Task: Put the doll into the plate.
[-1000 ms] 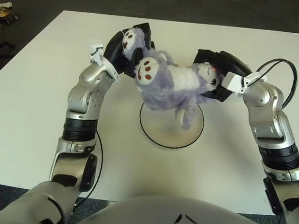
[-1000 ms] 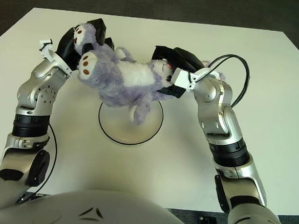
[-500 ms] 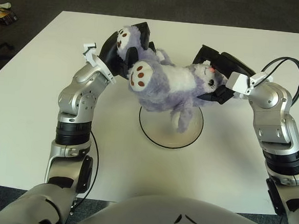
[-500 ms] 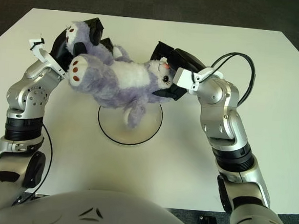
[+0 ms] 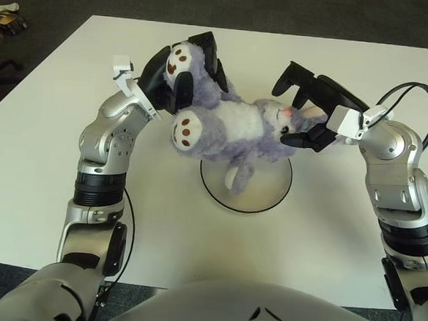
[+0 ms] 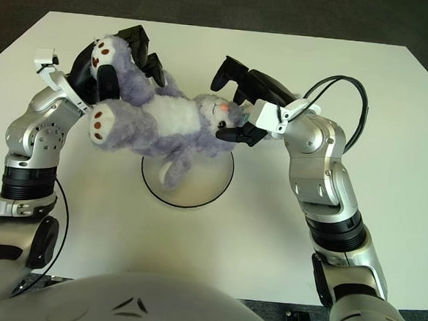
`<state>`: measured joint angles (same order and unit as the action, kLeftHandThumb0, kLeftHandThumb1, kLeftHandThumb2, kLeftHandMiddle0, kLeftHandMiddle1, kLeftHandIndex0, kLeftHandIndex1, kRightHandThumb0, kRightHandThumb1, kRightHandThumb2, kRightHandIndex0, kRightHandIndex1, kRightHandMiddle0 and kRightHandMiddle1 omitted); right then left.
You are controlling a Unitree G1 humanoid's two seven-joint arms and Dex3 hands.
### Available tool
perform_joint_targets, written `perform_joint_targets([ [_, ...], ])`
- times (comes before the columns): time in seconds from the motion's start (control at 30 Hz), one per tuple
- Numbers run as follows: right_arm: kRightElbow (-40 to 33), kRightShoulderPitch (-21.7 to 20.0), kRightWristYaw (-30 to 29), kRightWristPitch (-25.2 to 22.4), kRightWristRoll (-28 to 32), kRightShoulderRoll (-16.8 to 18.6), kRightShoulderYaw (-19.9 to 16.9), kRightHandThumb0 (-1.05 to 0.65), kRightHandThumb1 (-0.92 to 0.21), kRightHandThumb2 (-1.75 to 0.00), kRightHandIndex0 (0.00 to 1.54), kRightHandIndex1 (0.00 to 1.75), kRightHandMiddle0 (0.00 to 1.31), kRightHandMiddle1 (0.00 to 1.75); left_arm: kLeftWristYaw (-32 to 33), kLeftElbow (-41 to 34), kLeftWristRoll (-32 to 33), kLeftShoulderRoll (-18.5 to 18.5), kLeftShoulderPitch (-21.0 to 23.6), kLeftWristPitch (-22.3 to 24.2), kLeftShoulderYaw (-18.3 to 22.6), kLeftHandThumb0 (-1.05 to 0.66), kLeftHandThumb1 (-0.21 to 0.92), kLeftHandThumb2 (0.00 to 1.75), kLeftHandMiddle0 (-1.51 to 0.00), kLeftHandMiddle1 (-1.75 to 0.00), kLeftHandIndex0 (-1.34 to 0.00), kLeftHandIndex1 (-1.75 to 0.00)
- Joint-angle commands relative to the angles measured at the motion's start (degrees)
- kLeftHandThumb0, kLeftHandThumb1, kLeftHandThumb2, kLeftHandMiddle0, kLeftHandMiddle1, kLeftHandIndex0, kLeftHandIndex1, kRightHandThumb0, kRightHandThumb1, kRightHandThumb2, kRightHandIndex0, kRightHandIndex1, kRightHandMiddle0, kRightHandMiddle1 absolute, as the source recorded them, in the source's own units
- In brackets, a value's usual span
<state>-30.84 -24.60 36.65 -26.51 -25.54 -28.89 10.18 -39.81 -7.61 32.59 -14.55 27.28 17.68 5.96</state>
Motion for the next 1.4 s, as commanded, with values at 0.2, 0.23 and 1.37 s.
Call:
perform_joint_targets([
  [0.2, -1.5, 1.1, 0.2, -2.4, 2.7, -0.1, -2.3, -0.54, -0.14, -1.1, 0.05, 1.32, 0.0, 1.17, -2.5, 1.3, -1.8, -0.9, -1.5, -7.2, 0.4, -0.3, -0.04, 1.38, 0.0, -1.46, -0.05, -1.56],
  [0.23, -1.6, 1.2, 0.3, -2.5, 3.2, -0.2, -2.4, -0.54, -0.15, -1.1, 0.05, 1.32, 0.0, 1.17, -2.6, 1.3, -1.1, -1.0, -1.5, -6.5, 0.4, -0.3, -0.05, 1.39, 0.0, -1.44, -0.04, -1.54],
  [1.37, 0.8, 1.1, 1.8, -0.2, 12.1, -4.4, -5.8, -0.53, -0.17, -1.03, 0.0, 1.0, 0.0, 1.08, -20.8, 23.7, 2.9, -2.4, 9.6, -6.7, 0.0, -0.92, 0.86, 0.44, -0.04, -0.76, 0.0, -0.82],
])
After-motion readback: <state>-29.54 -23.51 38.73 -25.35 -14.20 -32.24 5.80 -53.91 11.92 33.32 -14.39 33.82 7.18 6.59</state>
